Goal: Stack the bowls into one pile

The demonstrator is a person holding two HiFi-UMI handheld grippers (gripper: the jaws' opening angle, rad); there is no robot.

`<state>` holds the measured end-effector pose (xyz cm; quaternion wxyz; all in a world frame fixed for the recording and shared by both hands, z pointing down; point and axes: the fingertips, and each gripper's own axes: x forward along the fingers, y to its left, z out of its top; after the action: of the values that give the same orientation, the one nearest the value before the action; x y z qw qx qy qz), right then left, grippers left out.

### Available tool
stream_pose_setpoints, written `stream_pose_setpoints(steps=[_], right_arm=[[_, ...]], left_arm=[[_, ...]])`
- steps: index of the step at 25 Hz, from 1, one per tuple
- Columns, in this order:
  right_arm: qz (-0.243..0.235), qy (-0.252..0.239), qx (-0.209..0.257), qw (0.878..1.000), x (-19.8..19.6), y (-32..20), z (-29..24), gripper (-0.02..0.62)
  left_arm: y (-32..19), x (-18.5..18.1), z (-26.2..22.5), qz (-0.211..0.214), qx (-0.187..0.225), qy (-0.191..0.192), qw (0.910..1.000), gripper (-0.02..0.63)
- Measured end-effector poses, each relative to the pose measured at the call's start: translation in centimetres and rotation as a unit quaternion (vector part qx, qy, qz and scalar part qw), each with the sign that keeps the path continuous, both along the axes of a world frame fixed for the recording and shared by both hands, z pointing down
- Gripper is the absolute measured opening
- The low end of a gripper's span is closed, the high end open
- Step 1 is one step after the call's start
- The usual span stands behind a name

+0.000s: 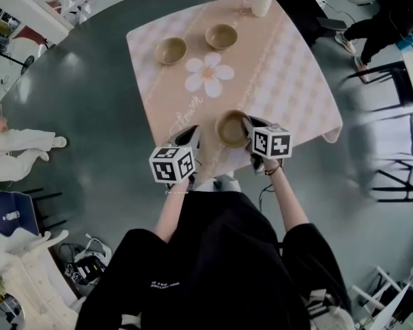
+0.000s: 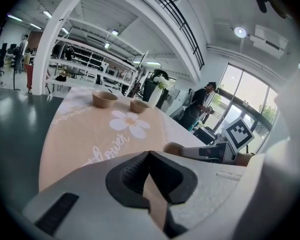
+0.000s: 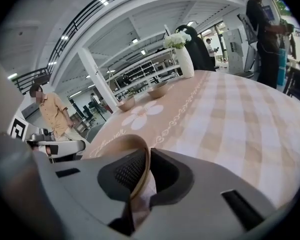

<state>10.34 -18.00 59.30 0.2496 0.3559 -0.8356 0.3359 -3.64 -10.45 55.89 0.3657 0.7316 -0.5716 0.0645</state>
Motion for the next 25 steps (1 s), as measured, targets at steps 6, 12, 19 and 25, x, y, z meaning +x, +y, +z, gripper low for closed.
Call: stream_pose_setpoints(steps=[6,12,19,25], right_arm=[[0.013,-0.009,0.001,1.0,-0.6,-0.2,-0.7,0.015],[0.028,-0.041,0.008,0.999,-2.2,-1.5,-1.7,0.015],[0.039,-0.094,0.019,0.995,-5.7,-3.0,-4.0,0.015],[0.028,-0.104,0.037,0.994,-7.5,-5.2,-5.5,0.015]], left_arm=[[-0.5,-1.6,-0.3,0.003,0.006,0.0,1.0,-0.003],[-1.4,-3.3,-0.4,-0.002,0.018,0.004,0.9998,-0.003],[-2.0,-5.2,-1.9,-0.017,0.046,0.002,0.9988,-0.003],[-3.3,-5.3,-2.7,-0.03,0.065,0.004,0.9975,-0.003]])
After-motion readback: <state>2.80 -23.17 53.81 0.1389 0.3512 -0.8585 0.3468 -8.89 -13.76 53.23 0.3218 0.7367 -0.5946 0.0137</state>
